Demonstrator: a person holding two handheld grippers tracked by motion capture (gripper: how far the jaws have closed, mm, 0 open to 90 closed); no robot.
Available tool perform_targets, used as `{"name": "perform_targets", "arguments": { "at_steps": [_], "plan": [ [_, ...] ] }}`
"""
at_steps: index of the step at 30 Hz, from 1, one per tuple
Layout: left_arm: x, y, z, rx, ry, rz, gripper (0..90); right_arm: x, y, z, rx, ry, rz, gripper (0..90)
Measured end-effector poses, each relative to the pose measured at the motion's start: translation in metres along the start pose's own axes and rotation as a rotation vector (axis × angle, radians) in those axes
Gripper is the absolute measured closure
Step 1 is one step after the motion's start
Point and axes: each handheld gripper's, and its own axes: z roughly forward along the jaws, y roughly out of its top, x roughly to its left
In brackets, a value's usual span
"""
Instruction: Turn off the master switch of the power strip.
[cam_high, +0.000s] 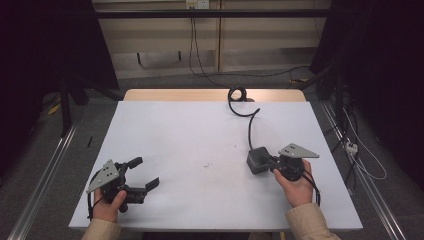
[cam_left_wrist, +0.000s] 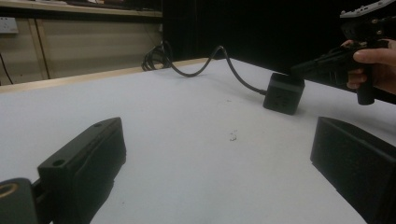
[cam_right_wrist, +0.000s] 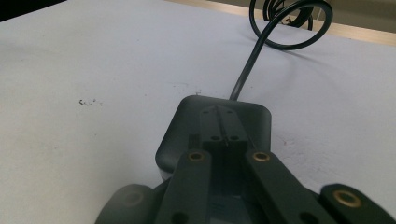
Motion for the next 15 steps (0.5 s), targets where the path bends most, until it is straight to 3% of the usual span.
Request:
{"name": "perform_targets", "arguments": {
  "at_steps": [15],
  "plan": [
    [-0.0002, -0.0003, 0.0003, 0.003, -0.002, 0.001, 2.9, 0.0003, -0.0009, -0.0001, -0.006, -0.001, 0.003, 90.0]
  ]
}}
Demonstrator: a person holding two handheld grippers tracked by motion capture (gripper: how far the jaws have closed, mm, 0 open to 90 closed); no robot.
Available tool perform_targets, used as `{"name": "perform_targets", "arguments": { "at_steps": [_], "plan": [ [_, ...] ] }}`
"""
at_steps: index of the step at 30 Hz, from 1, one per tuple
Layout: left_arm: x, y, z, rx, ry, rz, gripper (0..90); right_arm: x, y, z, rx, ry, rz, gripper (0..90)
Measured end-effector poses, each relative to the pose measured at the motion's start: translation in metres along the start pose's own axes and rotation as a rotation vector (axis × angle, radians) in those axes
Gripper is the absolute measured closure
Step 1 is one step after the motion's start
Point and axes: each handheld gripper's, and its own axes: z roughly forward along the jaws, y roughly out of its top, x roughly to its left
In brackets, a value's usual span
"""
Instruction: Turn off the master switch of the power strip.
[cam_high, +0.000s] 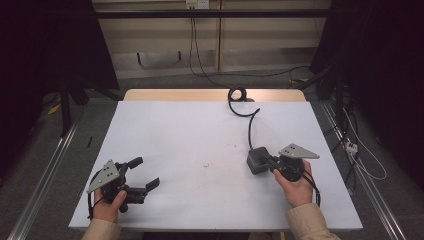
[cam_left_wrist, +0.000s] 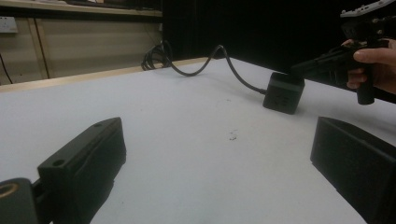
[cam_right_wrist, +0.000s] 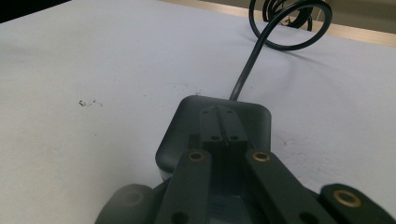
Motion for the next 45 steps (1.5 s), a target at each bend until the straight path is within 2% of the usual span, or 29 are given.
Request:
{"name": "perform_targets", "arguments": {
  "at_steps": [23, 25, 37, 45],
  "plan": [
    [-0.0004, 0.0002, -0.0009, 0.000, 0.002, 0.005, 2.9, 0.0002, 0.0008, 0.0000, 0.008, -0.001, -0.005, 90.0],
    [-0.0006, 0.0001, -0.0010, 0.001, 0.001, 0.004, 2.9, -0.0001, 0.0005, 0.0001, 0.005, 0.001, 0.005, 90.0],
    [-0.0012, 0.0005, -0.0014, -0.004, 0.003, 0.007, 2.9, 0.0024, 0.0028, 0.0009, 0.029, -0.014, -0.032, 90.0],
    [-0.0009, 0.0002, -0.0014, -0.003, 0.003, 0.005, 2.9, 0.0014, 0.0003, 0.0005, 0.013, -0.010, -0.014, 90.0]
  ]
}}
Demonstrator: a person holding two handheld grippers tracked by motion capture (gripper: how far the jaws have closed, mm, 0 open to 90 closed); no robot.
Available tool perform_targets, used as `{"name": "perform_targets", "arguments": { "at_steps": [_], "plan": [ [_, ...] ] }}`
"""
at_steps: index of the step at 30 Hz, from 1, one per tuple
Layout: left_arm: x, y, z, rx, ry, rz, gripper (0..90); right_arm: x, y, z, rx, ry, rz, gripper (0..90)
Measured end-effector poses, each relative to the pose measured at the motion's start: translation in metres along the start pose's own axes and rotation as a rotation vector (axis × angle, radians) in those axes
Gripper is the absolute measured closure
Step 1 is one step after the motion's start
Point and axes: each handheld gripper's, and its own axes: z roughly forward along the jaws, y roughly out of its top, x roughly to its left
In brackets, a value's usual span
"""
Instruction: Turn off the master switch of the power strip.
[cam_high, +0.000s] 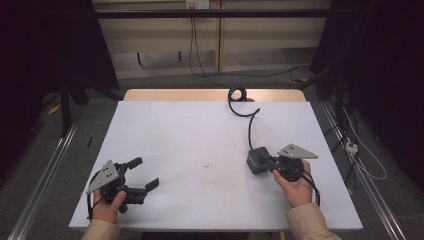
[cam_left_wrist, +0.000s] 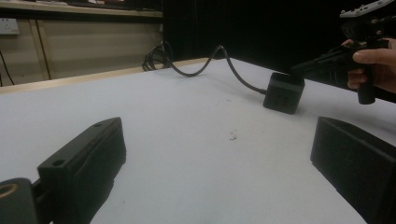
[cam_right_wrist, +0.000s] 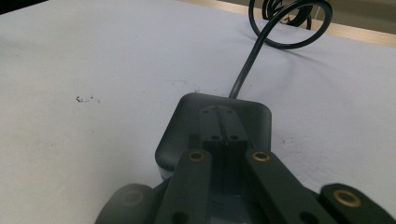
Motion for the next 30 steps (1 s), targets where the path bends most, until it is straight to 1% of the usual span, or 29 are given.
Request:
{"name": "perform_targets", "arguments": {
  "at_steps": [2, 5, 8, 11, 13, 16, 20, 28, 29, 30],
  "plan": [
    [0.0004, 0.0001, -0.0001, 0.000, -0.001, 0.003, 2.9, -0.0001, -0.0002, 0.0000, -0.002, 0.001, 0.001, 90.0],
    [0.0005, 0.0001, -0.0009, 0.000, 0.003, -0.003, 2.9, -0.0007, -0.0006, -0.0001, -0.008, 0.005, 0.014, 90.0],
    [0.0009, -0.0002, -0.0013, -0.002, 0.008, -0.006, 2.9, -0.0001, -0.0024, -0.0003, -0.020, 0.000, 0.006, 90.0],
    [0.0007, 0.0000, -0.0014, -0.001, 0.008, -0.005, 2.9, -0.0002, -0.0022, -0.0004, -0.019, 0.000, 0.008, 90.0],
    [0.0012, 0.0004, -0.0016, -0.001, 0.007, 0.004, 2.9, -0.0002, -0.0018, -0.0003, -0.017, 0.000, 0.010, 90.0],
    [0.0008, 0.0000, -0.0015, -0.002, 0.009, -0.007, 2.9, -0.0001, -0.0018, -0.0004, -0.017, 0.000, 0.011, 90.0],
    [0.0009, 0.0001, -0.0016, -0.001, 0.007, -0.006, 2.9, 0.0000, -0.0015, -0.0003, -0.017, 0.000, 0.019, 90.0],
    [0.0019, 0.0003, -0.0020, -0.002, 0.006, -0.002, 2.9, -0.0004, -0.0010, -0.0002, -0.015, 0.001, 0.022, 90.0],
    [0.0019, 0.0004, -0.0020, -0.002, 0.006, -0.003, 2.9, -0.0005, -0.0008, -0.0004, -0.019, 0.000, 0.018, 90.0],
    [0.0019, 0.0003, -0.0020, -0.003, 0.005, -0.003, 2.9, -0.0006, 0.0001, -0.0018, -0.034, 0.000, 0.029, 90.0]
  ]
}}
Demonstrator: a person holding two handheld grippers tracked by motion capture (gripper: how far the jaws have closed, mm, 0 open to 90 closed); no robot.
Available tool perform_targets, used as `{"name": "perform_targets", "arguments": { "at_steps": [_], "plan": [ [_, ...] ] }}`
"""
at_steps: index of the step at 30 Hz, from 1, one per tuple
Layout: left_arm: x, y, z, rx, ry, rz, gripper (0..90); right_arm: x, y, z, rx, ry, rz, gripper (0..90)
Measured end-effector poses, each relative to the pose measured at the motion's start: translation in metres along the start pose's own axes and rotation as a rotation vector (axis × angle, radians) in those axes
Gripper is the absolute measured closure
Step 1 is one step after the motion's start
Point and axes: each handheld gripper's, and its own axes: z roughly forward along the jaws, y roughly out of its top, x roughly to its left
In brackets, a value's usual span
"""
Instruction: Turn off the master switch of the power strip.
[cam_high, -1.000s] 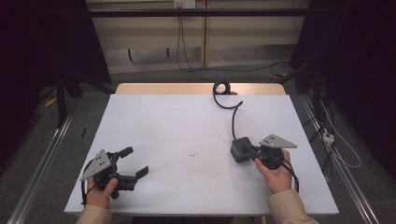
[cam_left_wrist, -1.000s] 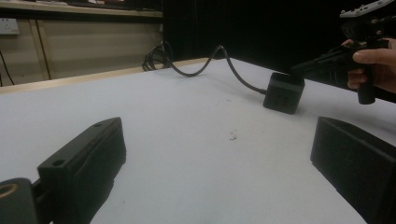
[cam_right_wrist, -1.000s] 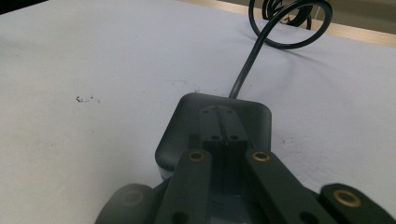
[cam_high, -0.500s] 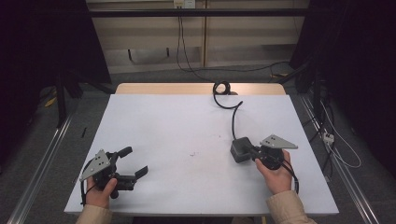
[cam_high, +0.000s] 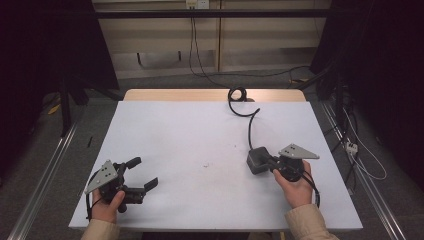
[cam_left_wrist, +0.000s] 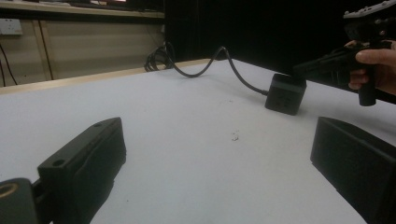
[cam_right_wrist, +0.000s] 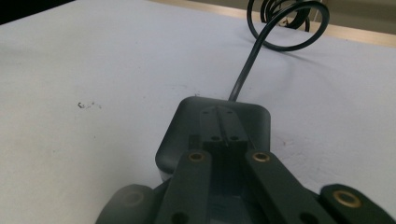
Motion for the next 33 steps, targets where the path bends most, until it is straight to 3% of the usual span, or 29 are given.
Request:
{"name": "perform_targets", "arguments": {
  "at_steps": [19, 33],
  "plan": [
    [0.0007, -0.0005, 0.0010, 0.003, -0.001, -0.001, 2.9, 0.0029, 0.0054, -0.0024, -0.014, 0.028, 0.021, 89.9],
    [0.0009, -0.0008, 0.0021, 0.007, -0.003, -0.002, 2.9, 0.0054, 0.0074, -0.0022, -0.020, 0.048, 0.032, 75.9]
  ]
}}
